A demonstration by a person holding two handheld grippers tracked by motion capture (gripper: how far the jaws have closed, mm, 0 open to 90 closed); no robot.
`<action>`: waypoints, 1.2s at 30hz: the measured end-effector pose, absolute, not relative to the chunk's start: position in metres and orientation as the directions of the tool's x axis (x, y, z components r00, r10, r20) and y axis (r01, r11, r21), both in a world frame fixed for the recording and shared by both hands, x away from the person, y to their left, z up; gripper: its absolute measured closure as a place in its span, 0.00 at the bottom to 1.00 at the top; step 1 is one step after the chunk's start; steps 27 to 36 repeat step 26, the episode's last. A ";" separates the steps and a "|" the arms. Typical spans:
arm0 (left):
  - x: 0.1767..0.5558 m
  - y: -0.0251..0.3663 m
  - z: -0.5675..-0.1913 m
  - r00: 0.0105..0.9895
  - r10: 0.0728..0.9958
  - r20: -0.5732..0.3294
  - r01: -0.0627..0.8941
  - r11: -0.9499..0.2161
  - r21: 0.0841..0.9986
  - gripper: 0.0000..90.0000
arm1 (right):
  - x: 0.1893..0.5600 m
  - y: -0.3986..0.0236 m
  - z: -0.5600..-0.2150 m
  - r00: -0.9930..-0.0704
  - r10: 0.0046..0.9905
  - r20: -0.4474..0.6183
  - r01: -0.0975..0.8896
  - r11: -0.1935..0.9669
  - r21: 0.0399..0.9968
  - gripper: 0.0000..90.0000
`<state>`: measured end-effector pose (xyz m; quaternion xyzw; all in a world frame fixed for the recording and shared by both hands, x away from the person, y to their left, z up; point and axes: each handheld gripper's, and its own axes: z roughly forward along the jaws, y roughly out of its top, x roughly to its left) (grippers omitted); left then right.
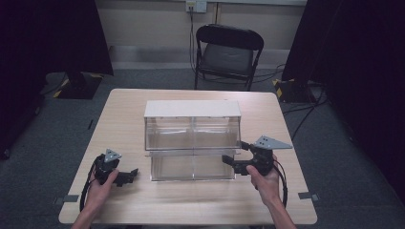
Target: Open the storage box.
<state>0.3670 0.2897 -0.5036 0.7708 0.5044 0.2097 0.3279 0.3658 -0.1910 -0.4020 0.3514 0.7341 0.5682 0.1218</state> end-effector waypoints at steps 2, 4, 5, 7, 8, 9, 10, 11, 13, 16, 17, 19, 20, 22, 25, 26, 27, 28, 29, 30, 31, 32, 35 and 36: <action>0.367 0.290 -0.504 0.403 0.915 -0.008 0.640 -0.276 0.717 0.00 | 0.366 -0.191 -0.402 -0.723 0.655 0.221 0.378 0.106 0.920 0.15; 0.367 0.290 -0.503 0.404 0.915 -0.005 0.639 -0.278 0.717 0.00 | 0.366 -0.191 -0.402 -0.722 0.655 0.222 0.378 0.105 0.920 0.15; 0.367 0.290 -0.503 0.404 0.915 -0.006 0.640 -0.277 0.716 0.00 | 0.366 -0.191 -0.402 -0.722 0.655 0.223 0.379 0.104 0.920 0.15; 0.367 0.290 -0.504 0.403 0.915 -0.007 0.640 -0.276 0.717 0.00 | 0.365 -0.191 -0.402 -0.721 0.656 0.223 0.379 0.103 0.920 0.15; 0.367 0.290 -0.503 0.404 0.915 -0.005 0.639 -0.278 0.717 0.00 | 0.365 -0.191 -0.402 -0.721 0.656 0.223 0.379 0.103 0.920 0.15; 0.367 0.290 -0.504 0.403 0.915 -0.008 0.640 -0.276 0.717 0.00 | 0.365 -0.191 -0.402 -0.720 0.657 0.222 0.378 0.104 0.920 0.15; 0.367 0.290 -0.503 0.404 0.915 -0.005 0.639 -0.279 0.717 0.00 | 0.365 -0.191 -0.402 -0.720 0.657 0.222 0.378 0.104 0.920 0.15; 0.367 0.290 -0.504 0.403 0.915 -0.007 0.640 -0.276 0.717 0.00 | 0.365 -0.191 -0.402 -0.721 0.657 0.222 0.378 0.104 0.920 0.15; 0.367 0.290 -0.504 0.404 0.915 -0.007 0.640 -0.277 0.716 0.00 | 0.365 -0.191 -0.402 -0.721 0.657 0.221 0.378 0.106 0.920 0.15; 0.367 0.290 -0.504 0.403 0.915 -0.007 0.640 -0.276 0.717 0.00 | 0.366 -0.191 -0.402 -0.722 0.656 0.221 0.378 0.106 0.920 0.15; 0.367 0.290 -0.504 0.403 0.915 -0.008 0.640 -0.276 0.717 0.00 | 0.365 -0.191 -0.402 -0.721 0.656 0.221 0.378 0.106 0.920 0.15; 0.367 0.290 -0.503 0.404 0.915 -0.005 0.639 -0.279 0.717 0.00 | 0.365 -0.191 -0.402 -0.721 0.656 0.221 0.378 0.106 0.920 0.15; 0.367 0.290 -0.503 0.404 0.915 -0.006 0.640 -0.277 0.716 0.00 | 0.365 -0.191 -0.402 -0.721 0.657 0.221 0.378 0.106 0.920 0.15; 0.367 0.290 -0.504 0.403 0.915 -0.008 0.640 -0.276 0.717 0.00 | 0.365 -0.191 -0.402 -0.721 0.657 0.222 0.379 0.105 0.920 0.15; 0.367 0.288 -0.504 0.398 0.917 -0.013 0.642 -0.268 0.718 0.00 | 0.365 -0.191 -0.403 -0.720 0.656 0.225 0.381 0.104 0.919 0.15; 0.367 0.288 -0.504 0.398 0.917 -0.013 0.642 -0.268 0.718 0.00 | 0.365 -0.191 -0.403 -0.720 0.656 0.225 0.381 0.104 0.919 0.15; 0.367 0.288 -0.504 0.398 0.917 -0.013 0.642 -0.268 0.718 0.00 | 0.365 -0.191 -0.403 -0.720 0.656 0.225 0.381 0.104 0.919 0.15; 0.367 0.288 -0.504 0.398 0.917 -0.013 0.642 -0.268 0.718 0.00 | 0.365 -0.191 -0.403 -0.720 0.656 0.225 0.381 0.104 0.919 0.15; 0.367 0.288 -0.504 0.398 0.917 -0.013 0.642 -0.268 0.718 0.00 | 0.365 -0.191 -0.403 -0.720 0.656 0.225 0.381 0.104 0.919 0.15; 0.367 0.288 -0.504 0.398 0.917 -0.013 0.642 -0.268 0.718 0.00 | 0.365 -0.191 -0.403 -0.720 0.656 0.225 0.381 0.104 0.919 0.15; 0.367 0.288 -0.504 0.398 0.917 -0.013 0.642 -0.268 0.718 0.00 | 0.365 -0.191 -0.403 -0.720 0.656 0.225 0.381 0.104 0.919 0.15; 0.367 0.288 -0.504 0.398 0.917 -0.013 0.642 -0.268 0.718 0.00 | 0.365 -0.191 -0.403 -0.720 0.656 0.225 0.381 0.104 0.919 0.15; 0.367 0.288 -0.504 0.398 0.917 -0.013 0.642 -0.268 0.718 0.00 | 0.365 -0.191 -0.403 -0.720 0.656 0.225 0.381 0.104 0.919 0.15; 0.367 0.288 -0.504 0.398 0.917 -0.013 0.642 -0.268 0.718 0.00 | 0.365 -0.191 -0.403 -0.720 0.656 0.225 0.381 0.104 0.919 0.15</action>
